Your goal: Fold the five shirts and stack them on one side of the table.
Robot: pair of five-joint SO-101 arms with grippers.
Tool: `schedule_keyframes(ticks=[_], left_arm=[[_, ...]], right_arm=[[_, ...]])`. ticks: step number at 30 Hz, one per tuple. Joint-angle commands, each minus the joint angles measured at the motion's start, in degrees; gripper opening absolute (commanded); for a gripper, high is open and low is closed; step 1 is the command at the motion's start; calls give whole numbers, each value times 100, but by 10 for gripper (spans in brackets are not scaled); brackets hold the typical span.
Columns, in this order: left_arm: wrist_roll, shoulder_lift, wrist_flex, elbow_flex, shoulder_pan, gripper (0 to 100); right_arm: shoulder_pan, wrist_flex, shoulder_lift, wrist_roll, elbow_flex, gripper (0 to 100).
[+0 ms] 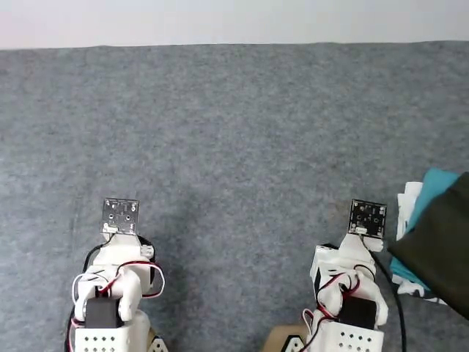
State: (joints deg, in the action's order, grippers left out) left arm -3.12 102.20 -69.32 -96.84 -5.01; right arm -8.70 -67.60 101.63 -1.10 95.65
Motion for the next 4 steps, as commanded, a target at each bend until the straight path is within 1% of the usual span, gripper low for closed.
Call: schedule_keyframes(ticks=[1, 4], left_arm=[[9, 53, -26, 31, 18, 7], [9, 53, -26, 31, 18, 7]], right_arm=[[-75, -13, -22, -26, 88, 9], [-75, -13, -22, -26, 88, 9]])
